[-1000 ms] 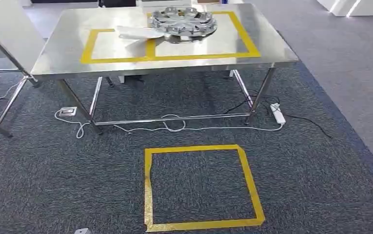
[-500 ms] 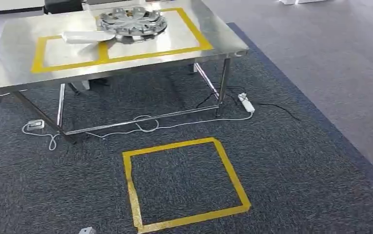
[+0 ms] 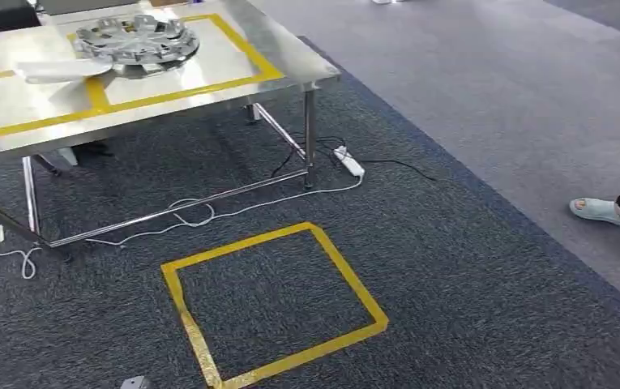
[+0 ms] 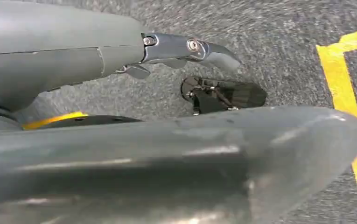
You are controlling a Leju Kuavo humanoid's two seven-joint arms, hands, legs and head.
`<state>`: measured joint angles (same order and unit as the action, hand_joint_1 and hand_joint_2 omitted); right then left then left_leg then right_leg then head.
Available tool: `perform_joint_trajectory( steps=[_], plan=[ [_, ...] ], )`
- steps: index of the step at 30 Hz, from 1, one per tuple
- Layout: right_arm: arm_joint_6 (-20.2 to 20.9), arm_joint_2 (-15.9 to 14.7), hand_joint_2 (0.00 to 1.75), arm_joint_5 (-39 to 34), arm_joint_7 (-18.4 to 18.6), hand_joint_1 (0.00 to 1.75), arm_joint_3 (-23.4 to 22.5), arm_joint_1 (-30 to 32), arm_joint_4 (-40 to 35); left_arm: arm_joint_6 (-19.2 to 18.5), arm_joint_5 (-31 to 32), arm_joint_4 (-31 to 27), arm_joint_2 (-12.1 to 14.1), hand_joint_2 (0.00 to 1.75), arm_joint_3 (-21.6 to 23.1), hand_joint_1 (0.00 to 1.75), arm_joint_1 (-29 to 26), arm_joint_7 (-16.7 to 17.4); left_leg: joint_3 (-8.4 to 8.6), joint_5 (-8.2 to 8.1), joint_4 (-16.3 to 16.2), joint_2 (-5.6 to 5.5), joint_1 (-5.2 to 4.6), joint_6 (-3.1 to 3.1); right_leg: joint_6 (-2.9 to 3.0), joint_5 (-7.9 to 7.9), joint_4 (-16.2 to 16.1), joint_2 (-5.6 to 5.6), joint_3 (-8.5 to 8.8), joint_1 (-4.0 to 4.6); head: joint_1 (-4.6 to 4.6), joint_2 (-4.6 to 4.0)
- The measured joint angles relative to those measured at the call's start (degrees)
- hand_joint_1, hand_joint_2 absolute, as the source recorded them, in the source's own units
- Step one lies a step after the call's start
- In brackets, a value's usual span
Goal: Take the parts from the cabinet and place them on the table.
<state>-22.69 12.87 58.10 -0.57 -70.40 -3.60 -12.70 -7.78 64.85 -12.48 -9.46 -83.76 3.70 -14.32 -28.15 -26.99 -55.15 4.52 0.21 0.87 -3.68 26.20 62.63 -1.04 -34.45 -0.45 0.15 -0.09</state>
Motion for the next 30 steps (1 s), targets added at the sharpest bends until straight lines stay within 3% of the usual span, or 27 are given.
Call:
perform_joint_trajectory(
  steps=[1, 3, 4, 5, 7, 8, 9, 10, 11, 12, 14, 15, 16, 17, 18, 19, 20, 21, 22, 23, 25, 26, 27, 28, 29, 30],
  plan=[
    [-0.8, 0.0, 0.00, 0.1, -0.3, 0.00, 0.0, -0.1, 0.0, 0.0, 0.0, 0.0, 0.0, 0.00, 0.0, 0.00, 0.1, -0.1, 0.17, -0.14, 0.0, 0.42, -0.11, -0.25, 0.17, -1.03, -4.6, -2.01, 2.85, 0.07, 0.00, 0.00],
    [-6.0, 0.3, 0.00, 0.0, -2.6, 0.00, 0.0, -0.2, -0.1, 0.0, -0.3, 0.0, -0.2, 0.00, 0.0, 0.00, 0.2, -1.4, -0.02, -0.26, -0.3, 0.78, -0.53, -0.93, 1.21, -0.97, -5.4, -1.44, 3.21, 0.34, -0.24, 0.00],
    [-8.7, 0.5, 0.00, -0.2, -3.9, 0.00, -0.1, -0.1, -0.1, -0.1, -0.7, 0.0, -0.3, 0.00, 0.0, 0.00, 0.3, -2.0, -0.06, -0.52, -0.4, 0.81, -0.63, -0.52, 1.09, -1.23, -5.5, -1.40, 3.16, 0.20, -0.26, 0.00],
    [-10.2, 0.6, 0.00, -0.4, -4.5, 0.00, -0.3, -0.1, -0.2, -0.1, -0.9, 0.0, -0.4, 0.00, -0.1, 0.00, 0.4, -2.4, -0.15, -0.11, -0.4, 0.77, -0.62, 0.48, 1.06, -1.22, -5.5, -1.39, 3.09, 0.26, -0.28, 0.00],
    [-10.9, 0.7, 0.00, -0.6, -5.2, 0.00, -0.5, -0.1, -0.2, -0.1, -1.0, 0.0, -0.5, 0.00, -0.2, 0.00, 0.4, -2.6, -0.19, 0.00, -0.2, 0.76, -0.55, 0.33, 1.20, -1.22, -5.5, -1.34, 2.92, 0.43, -0.28, 0.00],
    [-11.0, 0.9, 0.00, -0.8, -5.6, 0.00, -0.5, -0.1, -0.2, 0.0, -1.0, -0.1, -0.4, 0.00, -0.2, 0.00, 0.3, -2.7, -0.15, 0.04, -0.1, 0.70, -0.72, 0.33, 0.88, -1.73, -6.1, -1.49, 3.02, 0.03, -0.22, 0.00],
    [-11.1, 1.1, 0.00, -1.1, -6.1, 0.00, -0.8, -0.3, -0.2, 0.2, -1.0, -0.1, -0.5, 0.00, -0.2, 0.00, 0.4, -2.8, 0.08, 0.76, 1.1, 0.61, -0.84, 1.14, 0.71, -2.19, -7.2, -1.39, 3.41, 0.03, -0.37, 0.00],
    [-11.2, 1.2, 0.00, -1.1, -6.5, 0.00, -0.9, -0.4, -0.2, 0.2, -1.0, -0.1, -0.7, 0.00, -0.3, 0.00, 0.4, -2.9, 1.40, 2.36, 4.0, 0.66, -0.23, 1.69, 0.78, -2.27, -7.4, -1.16, 3.39, 0.30, -0.77, 0.00],
    [-11.3, 1.2, 0.00, -1.2, -6.8, 0.00, -0.9, -0.4, -0.2, 0.2, -1.0, -0.1, -1.0, 0.00, -0.3, 0.00, 0.4, -3.0, 2.02, 3.10, 5.4, 0.92, 0.01, 0.95, 0.61, -1.65, -6.7, -0.10, 2.80, 0.26, -0.57, 0.00],
    [-11.3, 1.2, 0.00, -1.3, -6.8, 0.00, -1.0, -0.3, -0.2, 0.3, -1.1, -0.2, -0.9, 0.00, -0.3, 0.00, 0.5, -3.0, 2.06, 3.42, 5.7, 0.98, 0.28, 0.85, 0.37, 0.27, -3.6, 0.73, 1.34, 0.14, -0.53, 0.00],
    [-11.3, 1.2, 0.00, -1.4, -6.9, 0.00, -1.3, -0.1, -0.2, 0.4, -1.2, -0.2, -1.0, 0.00, -0.3, 0.00, 0.6, -3.1, 1.98, 3.32, 5.6, 1.18, 0.65, 0.22, -0.54, 4.05, 5.8, 1.05, -3.14, -0.43, -0.52, 0.00],
    [-11.3, 1.2, 0.00, -1.4, -6.9, 0.00, -1.4, -0.1, -0.2, 0.4, -1.2, -0.2, -1.1, 0.00, -0.3, 0.00, 0.5, -3.1, 1.96, 3.24, 5.6, 1.40, 0.87, -0.22, -1.04, 4.87, 9.2, 1.04, -4.91, -0.77, -0.57, 0.00],
    [-11.3, 1.2, 0.00, -1.4, -6.9, 0.00, -1.4, 0.0, -0.2, 0.4, -1.2, -0.2, -1.1, 0.00, -0.3, 0.00, 0.5, -3.1, 2.02, 3.13, 5.4, 1.62, 1.23, -0.69, -1.48, 4.26, 9.8, 0.98, -5.43, -1.09, -0.52, 0.00],
    [-11.3, 1.2, 0.00, -1.4, -6.9, 0.00, -1.4, 0.0, -0.2, 0.4, -1.2, -0.2, -1.3, 0.00, -0.3, 0.00, 0.5, -3.1, 2.06, 2.81, 4.9, 2.01, 1.80, -1.40, -2.10, 2.18, 7.3, 0.80, -4.39, -1.52, -0.55, 0.00],
    [-11.3, 1.2, 0.00, -1.5, -6.9, 0.00, -1.5, 0.0, -0.2, 0.4, -1.2, -0.2, -1.3, 0.00, -0.3, 0.00, 0.5, -3.1, 2.06, 2.31, 4.2, 2.43, 2.55, -2.22, -2.77, -0.59, 2.5, 0.32, -2.07, -2.07, -0.52, 0.00],
    [-11.3, 1.2, 0.00, -1.5, -6.9, 0.00, -1.5, -0.1, -0.2, 0.4, -1.1, -0.2, -1.4, 0.00, -0.3, 0.00, 0.5, -3.1, 1.98, 1.51, 2.9, 2.88, 3.25, -3.24, -3.76, -3.19, -3.1, -1.36, 0.83, -2.66, -0.57, 0.00],
    [-11.1, 1.5, 0.00, -1.6, -6.9, 0.00, -1.5, -0.3, -0.1, 0.4, -1.1, -0.4, -0.9, 0.00, -0.3, 0.00, 0.5, -3.1, 1.72, 0.61, 1.4, 3.18, 2.69, -4.32, -4.92, -1.63, -4.0, -3.82, 1.27, -2.29, -0.15, 0.00],
    [-10.8, 1.9, 0.00, -1.7, -6.9, 0.00, -1.5, -0.5, 0.0, 0.6, -1.1, -0.7, -0.4, 0.00, -0.3, 0.00, 0.5, -3.0, 1.31, -0.42, 0.2, 3.45, 2.79, -4.96, -3.89, -1.61, -3.4, -3.84, 0.42, -2.89, 0.99, 0.00],
    [-10.8, 1.8, 0.00, -1.7, -6.8, 0.00, -1.5, -0.7, -0.2, 0.6, -0.9, -0.7, -0.7, 0.00, -0.3, 0.00, 0.5, -2.7, 1.11, -0.86, -0.1, 3.87, 2.31, -5.06, -1.64, -1.16, -2.3, -2.61, -0.09, -3.00, 0.14, 0.00],
    [-10.7, 1.8, 0.00, -1.8, -6.6, 0.00, -1.6, -0.7, -0.2, 0.8, -0.8, -0.8, -0.8, 0.00, -0.3, 0.00, 0.5, -2.3, 1.17, -1.01, 0.0, 3.93, 2.32, -5.30, -1.05, -1.08, -1.9, -2.07, -0.53, -3.06, -0.83, 0.00],
    [-10.6, 1.9, 0.00, -1.9, -6.3, 0.00, -1.8, -0.6, -0.2, 1.0, -0.6, -0.8, -0.9, 0.00, -0.3, 0.00, 0.3, -1.3, 1.40, -1.57, -0.1, 4.36, 2.43, -6.04, -0.28, -1.13, -1.5, 0.01, -1.34, -2.63, -1.61, 0.00],
    [-10.5, 1.9, 0.00, -2.0, -6.2, 0.00, -1.8, -0.6, -0.2, 1.1, -0.6, -0.8, -0.8, 0.00, -0.3, 0.00, 0.4, -1.0, 1.22, -3.42, -1.0, 0.96, 2.73, -5.89, 0.44, -1.40, -1.6, 0.35, -1.51, -2.44, -2.14, 0.00],
    [-10.5, 1.9, 0.00, -2.1, -6.2, 0.00, -1.8, -0.6, -0.2, 1.2, -0.6, -0.8, -0.8, 0.00, -0.3, 0.00, 0.3, -1.0, -0.06, -6.09, -4.1, -1.66, 2.60, -5.33, 0.87, -1.63, -1.9, 1.19, -1.57, -2.17, -2.12, 0.00],
    [-10.5, 1.9, 0.00, -2.1, -6.2, 0.00, -1.8, -0.7, -0.2, 1.2, -0.6, -0.8, -0.8, 0.00, -0.3, 0.00, 0.2, -0.9, -2.46, -9.08, -9.4, -3.10, 2.22, -4.77, 1.45, -2.00, -2.3, 2.06, -1.72, -1.87, -2.34, 0.00],
    [-10.5, 1.9, 0.00, -2.2, -6.3, 0.00, -1.9, -0.8, -0.2, 1.3, -0.6, -0.8, -0.8, 0.00, -0.3, 0.00, 0.0, -0.8, -5.14, -11.42, -14.9, -3.69, 1.85, -4.31, 1.87, -2.29, -2.4, 3.09, -1.96, -1.58, -2.49, 0.00],
    [-10.4, 1.9, 0.00, -2.3, -6.3, 0.00, -1.9, -0.7, -0.2, 1.4, -0.5, -0.8, -0.8, 0.00, -0.3, 0.00, -0.1, -0.6, -7.34, -12.65, -19.0, -3.90, 1.46, -3.77, 2.11, -2.46, -2.4, 4.18, -2.24, -1.30, -2.58, 0.00]
  ],
)
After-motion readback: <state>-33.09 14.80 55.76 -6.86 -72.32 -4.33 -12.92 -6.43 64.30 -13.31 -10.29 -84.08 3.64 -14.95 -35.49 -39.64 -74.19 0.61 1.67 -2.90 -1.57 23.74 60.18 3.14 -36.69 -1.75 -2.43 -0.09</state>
